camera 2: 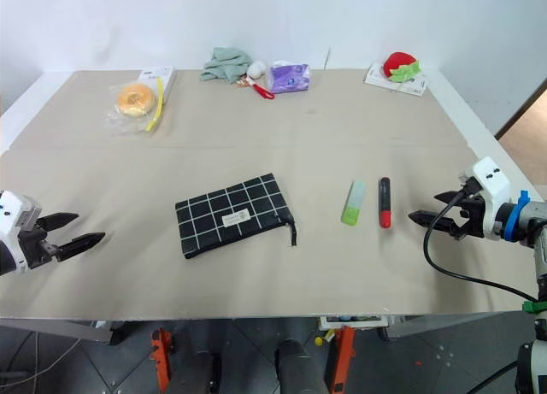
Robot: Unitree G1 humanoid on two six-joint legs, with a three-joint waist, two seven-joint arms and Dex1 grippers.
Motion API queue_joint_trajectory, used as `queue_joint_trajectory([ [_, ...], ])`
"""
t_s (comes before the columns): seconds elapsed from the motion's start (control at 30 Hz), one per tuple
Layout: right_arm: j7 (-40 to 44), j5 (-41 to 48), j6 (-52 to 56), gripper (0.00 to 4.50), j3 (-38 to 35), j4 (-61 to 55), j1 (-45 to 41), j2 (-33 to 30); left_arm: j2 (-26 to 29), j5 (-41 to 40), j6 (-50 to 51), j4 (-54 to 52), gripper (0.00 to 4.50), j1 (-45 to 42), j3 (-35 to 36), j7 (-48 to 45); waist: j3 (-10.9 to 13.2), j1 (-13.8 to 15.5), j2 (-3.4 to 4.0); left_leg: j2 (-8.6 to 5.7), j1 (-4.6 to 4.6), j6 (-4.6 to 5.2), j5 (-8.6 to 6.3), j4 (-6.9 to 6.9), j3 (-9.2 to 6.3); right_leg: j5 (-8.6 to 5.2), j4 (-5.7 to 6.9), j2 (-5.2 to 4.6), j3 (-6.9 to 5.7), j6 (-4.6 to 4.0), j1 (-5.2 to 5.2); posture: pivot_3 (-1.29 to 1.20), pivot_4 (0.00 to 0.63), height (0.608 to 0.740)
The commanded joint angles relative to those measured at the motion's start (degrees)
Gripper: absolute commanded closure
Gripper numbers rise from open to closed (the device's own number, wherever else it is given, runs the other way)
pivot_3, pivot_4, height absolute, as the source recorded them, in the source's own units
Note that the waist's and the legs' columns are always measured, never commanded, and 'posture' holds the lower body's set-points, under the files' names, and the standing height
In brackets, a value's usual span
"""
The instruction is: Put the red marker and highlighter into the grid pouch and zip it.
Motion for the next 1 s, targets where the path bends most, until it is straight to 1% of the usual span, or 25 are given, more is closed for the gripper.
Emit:
queue_joint_trajectory([
  [0.03,-0.4,0.5,0.1,0.00,-1.9,-1.7,-0.1,-0.3,0.2,0.0,0.0,-1.2,0.04,-0.8,1.7,0.0,0.0,0.0,0.00,0.00,0.00,0.00,0.00,0.00,0.00,0.00,0.00,0.00,0.00,0.00,0.00,0.00,0.150,0.740],
  [0.4,-1.5,0.3,-0.5,0.00,-1.7,-0.9,-0.8,0.3,-0.7,1.2,0.2,-0.2,0.04,-3.5,0.3,0.9,0.0,0.0,0.00,0.00,0.01,0.00,0.00,0.05,0.00,0.03,0.05,0.00,0.00,0.01,0.01,0.00,0.150,0.740],
  [0.6,-1.6,0.2,-0.8,0.00,-2.0,-0.8,-0.6,0.4,-1.1,-0.2,1.9,-0.6,0.04,-5.1,0.6,0.2,0.0,0.0,0.00,0.00,0.00,0.00,0.00,0.09,-0.01,0.04,0.08,0.00,-0.01,0.02,0.02,0.00,0.150,0.740],
  [1.0,-2.3,0.3,-1.6,0.00,-2.5,0.2,-0.5,0.1,-1.5,0.8,2.1,-0.2,0.04,-6.7,-0.1,-0.3,0.0,0.0,0.00,-0.01,0.02,0.00,0.01,0.14,-0.02,0.08,0.11,0.01,0.00,0.03,0.04,0.00,0.150,0.740],
])
